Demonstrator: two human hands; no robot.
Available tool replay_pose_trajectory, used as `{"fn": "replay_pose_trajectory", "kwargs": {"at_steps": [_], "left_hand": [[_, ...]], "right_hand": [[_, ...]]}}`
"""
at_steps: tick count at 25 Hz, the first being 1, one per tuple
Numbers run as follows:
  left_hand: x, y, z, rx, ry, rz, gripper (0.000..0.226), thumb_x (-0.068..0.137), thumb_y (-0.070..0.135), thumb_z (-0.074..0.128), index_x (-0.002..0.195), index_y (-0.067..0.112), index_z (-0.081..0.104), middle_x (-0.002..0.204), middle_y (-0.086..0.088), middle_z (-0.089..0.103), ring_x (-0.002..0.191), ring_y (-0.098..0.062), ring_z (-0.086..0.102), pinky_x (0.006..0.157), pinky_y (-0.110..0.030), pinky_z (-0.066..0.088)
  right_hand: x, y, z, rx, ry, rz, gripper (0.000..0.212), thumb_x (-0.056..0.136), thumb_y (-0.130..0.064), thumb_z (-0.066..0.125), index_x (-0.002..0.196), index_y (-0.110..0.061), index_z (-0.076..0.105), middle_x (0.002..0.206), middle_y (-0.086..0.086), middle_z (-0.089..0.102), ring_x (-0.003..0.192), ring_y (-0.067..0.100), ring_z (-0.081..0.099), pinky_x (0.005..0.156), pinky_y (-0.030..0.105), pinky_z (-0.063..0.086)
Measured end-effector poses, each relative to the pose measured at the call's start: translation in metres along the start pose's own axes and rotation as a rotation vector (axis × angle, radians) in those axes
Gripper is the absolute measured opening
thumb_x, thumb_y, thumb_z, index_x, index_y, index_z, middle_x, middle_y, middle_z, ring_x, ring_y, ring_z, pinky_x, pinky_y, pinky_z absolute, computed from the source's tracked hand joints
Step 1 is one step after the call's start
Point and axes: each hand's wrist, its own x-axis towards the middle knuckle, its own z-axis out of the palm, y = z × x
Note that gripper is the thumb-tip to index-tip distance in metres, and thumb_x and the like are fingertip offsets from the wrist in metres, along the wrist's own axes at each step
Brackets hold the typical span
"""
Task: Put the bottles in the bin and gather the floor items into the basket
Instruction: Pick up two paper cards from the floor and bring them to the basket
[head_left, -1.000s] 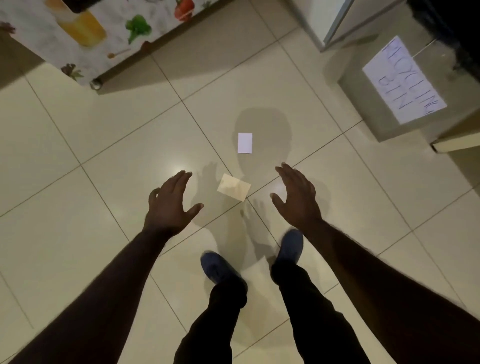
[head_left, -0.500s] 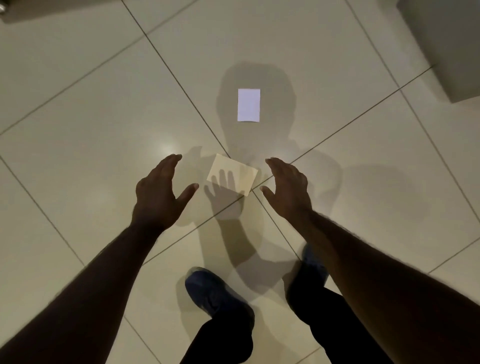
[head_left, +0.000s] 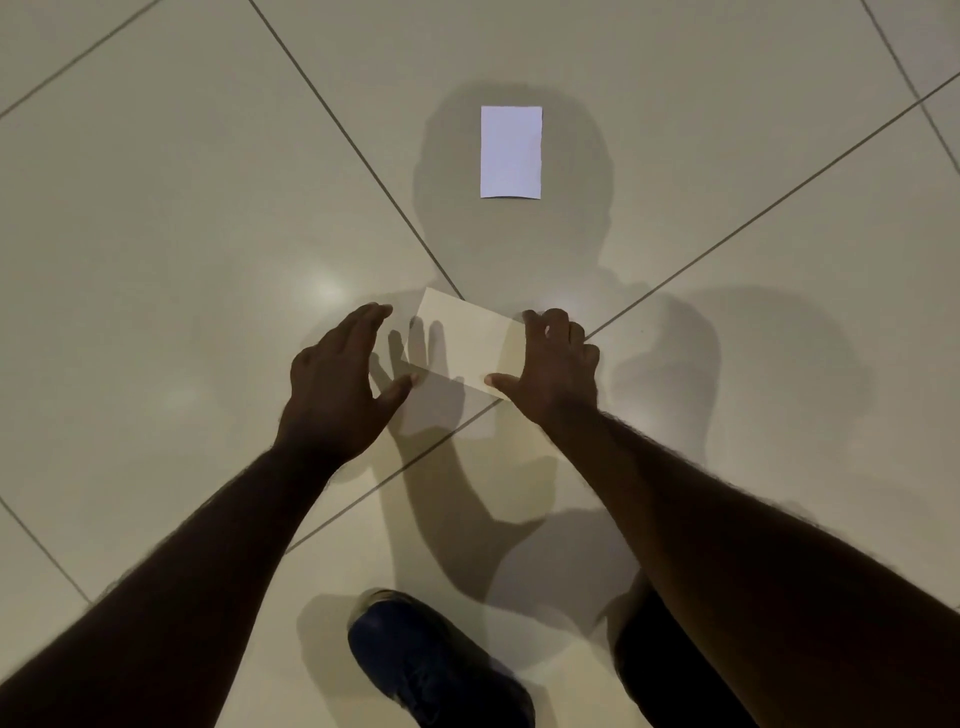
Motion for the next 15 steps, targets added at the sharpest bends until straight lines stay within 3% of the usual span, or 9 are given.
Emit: {"fn": "replay_pose_trajectory", "kwargs": {"at_steps": [7, 10, 12, 15], "left_hand": [[0.008, 0.002, 0.012, -0.018, -0.039, -0.009, 0.076, 0.083, 0.037, 0.070, 0.147, 0.015, 0.035, 0.152, -0.004, 0.040, 0.134, -0.027, 0.045, 0.106, -0.056, 0.036], [0.015, 0.005, 0.011, -0.013, -0.049, -0.016, 0.076, 0.084, 0.037, 0.070, 0.148, 0.016, 0.034, 0.154, -0.003, 0.037, 0.138, -0.026, 0.040, 0.109, -0.057, 0.032], [0.021, 0.007, 0.011, -0.009, -0.040, -0.019, 0.075, 0.085, 0.037, 0.069, 0.148, 0.017, 0.033, 0.154, -0.003, 0.036, 0.139, -0.026, 0.038, 0.110, -0.056, 0.031], [0.035, 0.016, 0.010, -0.004, -0.040, 0.002, 0.080, 0.082, 0.040, 0.072, 0.148, 0.018, 0.033, 0.155, -0.003, 0.035, 0.140, -0.026, 0.036, 0.111, -0.056, 0.030]], "right_hand": [[0.020, 0.003, 0.012, -0.042, 0.002, 0.054, 0.089, 0.055, -0.063, 0.082, 0.122, -0.017, 0.046, 0.126, 0.009, 0.047, 0.113, 0.026, 0.046, 0.094, 0.041, 0.044], [0.025, -0.001, 0.008, 0.001, -0.043, 0.053, 0.084, 0.055, -0.055, 0.087, 0.118, -0.015, 0.049, 0.124, 0.009, 0.050, 0.114, 0.027, 0.049, 0.094, 0.043, 0.047], [0.027, 0.000, 0.007, 0.147, -0.073, 0.031, 0.070, 0.060, -0.039, 0.090, 0.111, -0.016, 0.048, 0.116, 0.007, 0.058, 0.109, 0.027, 0.057, 0.088, 0.039, 0.053], [0.029, 0.009, 0.000, 0.545, -0.164, 0.017, 0.051, 0.071, -0.015, 0.085, 0.097, -0.024, 0.042, 0.105, 0.003, 0.062, 0.099, 0.026, 0.064, 0.064, 0.024, 0.057]]}}
